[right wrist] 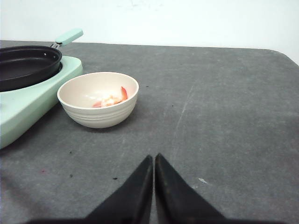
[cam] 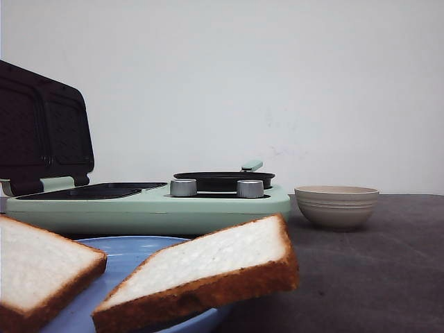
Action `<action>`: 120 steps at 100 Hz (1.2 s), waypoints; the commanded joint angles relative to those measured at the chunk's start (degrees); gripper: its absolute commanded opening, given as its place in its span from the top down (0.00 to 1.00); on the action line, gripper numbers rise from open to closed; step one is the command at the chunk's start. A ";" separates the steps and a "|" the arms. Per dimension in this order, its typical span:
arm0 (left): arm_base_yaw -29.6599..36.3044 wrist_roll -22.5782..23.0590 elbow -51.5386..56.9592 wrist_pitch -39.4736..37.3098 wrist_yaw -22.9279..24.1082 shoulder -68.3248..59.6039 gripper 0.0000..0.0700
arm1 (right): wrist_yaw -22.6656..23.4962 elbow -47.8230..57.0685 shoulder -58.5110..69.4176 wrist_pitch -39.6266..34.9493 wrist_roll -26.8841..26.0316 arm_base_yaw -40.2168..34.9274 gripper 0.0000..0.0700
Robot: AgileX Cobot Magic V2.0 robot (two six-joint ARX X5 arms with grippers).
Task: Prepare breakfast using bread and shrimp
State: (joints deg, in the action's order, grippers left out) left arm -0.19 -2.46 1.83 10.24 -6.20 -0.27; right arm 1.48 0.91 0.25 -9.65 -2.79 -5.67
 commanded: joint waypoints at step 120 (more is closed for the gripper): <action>0.04 -13.73 4.35 1.18 -3.50 -0.52 0.99 | 6.40 6.80 0.92 -7.13 -13.79 -0.09 1.00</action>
State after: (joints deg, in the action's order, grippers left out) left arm -0.19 -14.13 3.49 11.27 -8.25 -0.45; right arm 7.77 4.82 0.51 -15.07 -13.58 -5.67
